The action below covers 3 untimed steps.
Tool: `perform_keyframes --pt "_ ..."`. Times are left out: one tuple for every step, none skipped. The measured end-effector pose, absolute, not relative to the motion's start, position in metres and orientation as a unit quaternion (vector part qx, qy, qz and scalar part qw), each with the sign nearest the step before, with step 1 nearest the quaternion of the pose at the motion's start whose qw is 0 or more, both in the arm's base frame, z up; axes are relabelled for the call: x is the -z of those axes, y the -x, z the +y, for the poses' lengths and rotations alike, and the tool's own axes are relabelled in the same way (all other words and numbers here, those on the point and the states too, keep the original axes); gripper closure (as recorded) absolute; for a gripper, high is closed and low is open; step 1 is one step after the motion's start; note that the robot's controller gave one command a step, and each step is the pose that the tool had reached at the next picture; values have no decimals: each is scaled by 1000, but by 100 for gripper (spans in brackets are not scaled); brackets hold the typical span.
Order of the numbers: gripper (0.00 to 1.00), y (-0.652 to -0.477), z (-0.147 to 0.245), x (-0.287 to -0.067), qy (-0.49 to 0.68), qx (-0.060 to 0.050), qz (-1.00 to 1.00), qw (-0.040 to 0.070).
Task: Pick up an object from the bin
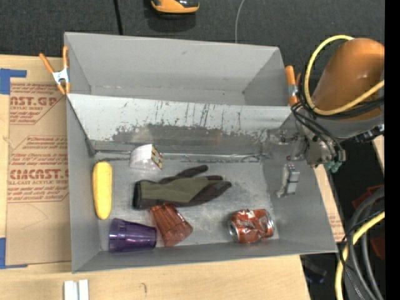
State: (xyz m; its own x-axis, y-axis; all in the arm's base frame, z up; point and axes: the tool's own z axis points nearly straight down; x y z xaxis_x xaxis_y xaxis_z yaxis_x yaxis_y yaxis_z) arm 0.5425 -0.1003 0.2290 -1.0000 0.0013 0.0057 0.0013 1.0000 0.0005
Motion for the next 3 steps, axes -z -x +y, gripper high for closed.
perform_keyframes --pt "0 -544 -100 -234 0 0 -1000 -1" --pt "0 -516 -89 -160 -24 0 -1000 -3" --pt "0 -497 -83 -142 -38 1 -999 2"
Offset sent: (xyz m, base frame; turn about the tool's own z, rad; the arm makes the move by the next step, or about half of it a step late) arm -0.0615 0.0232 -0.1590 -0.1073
